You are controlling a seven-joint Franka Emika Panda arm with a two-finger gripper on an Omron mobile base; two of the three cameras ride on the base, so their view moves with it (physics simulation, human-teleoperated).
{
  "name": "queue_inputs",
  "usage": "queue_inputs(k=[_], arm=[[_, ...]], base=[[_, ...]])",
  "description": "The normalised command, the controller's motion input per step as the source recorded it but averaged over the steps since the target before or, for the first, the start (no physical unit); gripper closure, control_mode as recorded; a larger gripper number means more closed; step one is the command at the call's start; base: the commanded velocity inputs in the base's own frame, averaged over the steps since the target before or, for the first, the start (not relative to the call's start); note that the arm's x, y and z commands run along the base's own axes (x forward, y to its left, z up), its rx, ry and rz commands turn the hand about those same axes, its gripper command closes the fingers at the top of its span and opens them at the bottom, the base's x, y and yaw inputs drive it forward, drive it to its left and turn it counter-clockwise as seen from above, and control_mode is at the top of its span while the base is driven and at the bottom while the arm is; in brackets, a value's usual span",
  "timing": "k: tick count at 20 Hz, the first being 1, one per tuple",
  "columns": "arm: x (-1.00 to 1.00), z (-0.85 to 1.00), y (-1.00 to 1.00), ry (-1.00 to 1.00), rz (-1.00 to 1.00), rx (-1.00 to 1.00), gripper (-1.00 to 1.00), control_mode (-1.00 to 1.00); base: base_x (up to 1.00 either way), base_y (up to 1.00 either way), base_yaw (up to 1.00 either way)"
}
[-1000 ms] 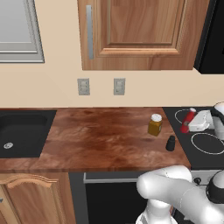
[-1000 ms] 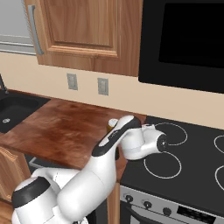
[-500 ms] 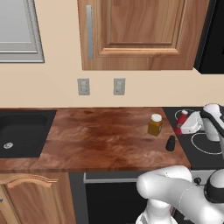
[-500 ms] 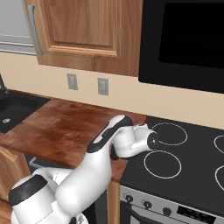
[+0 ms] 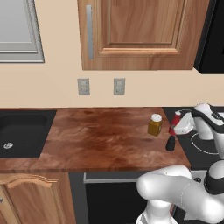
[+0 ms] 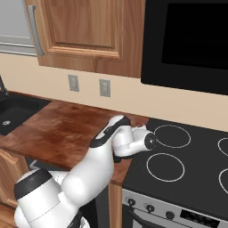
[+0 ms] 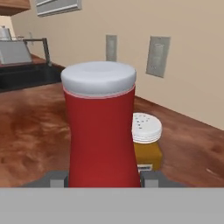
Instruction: Collect the turmeric, ketchup, and shaker from the cabinet and place them next to the stove.
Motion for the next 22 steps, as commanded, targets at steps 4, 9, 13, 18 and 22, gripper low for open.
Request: queue_inputs(k=[4, 9, 13, 18, 22], arm=[[0.28, -0.14, 0.0, 0.03, 0.08, 0.0, 1.0, -1.0], [0.21, -0.1, -0.1, 0.01, 0.1, 0.0, 1.0, -1.0], [0.07, -0.06, -0.23, 0.0, 0.1, 0.0, 1.0, -1.0], [0.0, -0.07, -0.3, 0.0, 0.07, 0.0, 1.0, -1.0], [0.0, -0.06, -0.15, 0.0, 0.04, 0.0, 1.0, -1.0]], base=[[0.0, 0.0, 0.0], [0.0, 0.0, 0.0], [0.0, 0.0, 0.0], [0.0, 0.0, 0.0], [0.0, 0.0, 0.0]])
